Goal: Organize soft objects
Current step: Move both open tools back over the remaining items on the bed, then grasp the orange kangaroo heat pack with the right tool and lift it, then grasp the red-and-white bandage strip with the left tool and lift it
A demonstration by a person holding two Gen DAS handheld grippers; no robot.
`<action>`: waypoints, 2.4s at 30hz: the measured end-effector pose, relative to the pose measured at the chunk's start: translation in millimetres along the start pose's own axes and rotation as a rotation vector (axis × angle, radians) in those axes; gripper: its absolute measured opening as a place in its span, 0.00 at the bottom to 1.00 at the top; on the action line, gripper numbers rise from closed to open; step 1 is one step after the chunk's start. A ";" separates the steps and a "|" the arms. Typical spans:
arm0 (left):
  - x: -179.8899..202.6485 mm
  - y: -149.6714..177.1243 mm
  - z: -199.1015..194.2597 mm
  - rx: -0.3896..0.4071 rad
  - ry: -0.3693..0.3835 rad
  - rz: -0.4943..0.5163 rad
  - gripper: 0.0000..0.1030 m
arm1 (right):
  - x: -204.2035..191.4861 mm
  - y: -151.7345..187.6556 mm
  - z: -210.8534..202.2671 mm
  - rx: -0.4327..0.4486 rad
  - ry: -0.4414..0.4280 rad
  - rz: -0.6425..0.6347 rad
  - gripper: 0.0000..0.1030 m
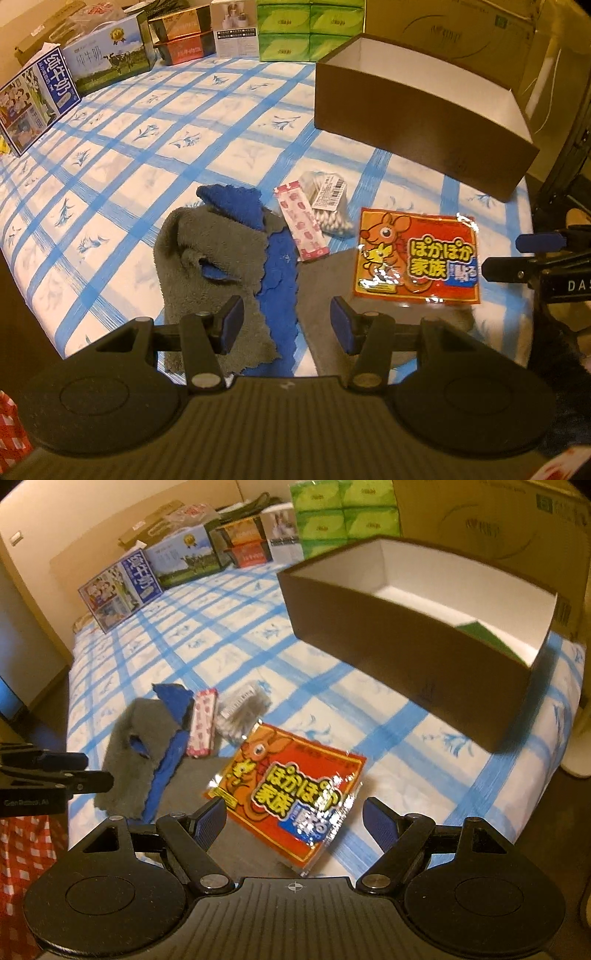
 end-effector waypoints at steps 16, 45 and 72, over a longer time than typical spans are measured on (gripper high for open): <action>-10.0 9.5 35.5 -0.059 -0.006 -0.033 0.47 | 21.6 11.0 50.3 -0.040 -0.014 0.075 0.78; -25.3 14.1 34.8 -0.058 -0.017 -0.086 0.48 | -53.8 -9.8 38.8 0.091 -0.173 -0.052 0.26; 9.1 -47.8 71.5 0.021 0.062 -0.067 0.47 | -17.8 -58.3 36.1 0.167 -0.014 0.013 0.03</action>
Point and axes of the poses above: each gripper's, at about its wrist camera, not at the fingertips, and z roughly the way its jaws point, x to its right, y to its underside, the point moved 9 cm from there along z, roughly the way its jaws point, and after that the axes turned 1 degree about y, right-handed, at the moved point
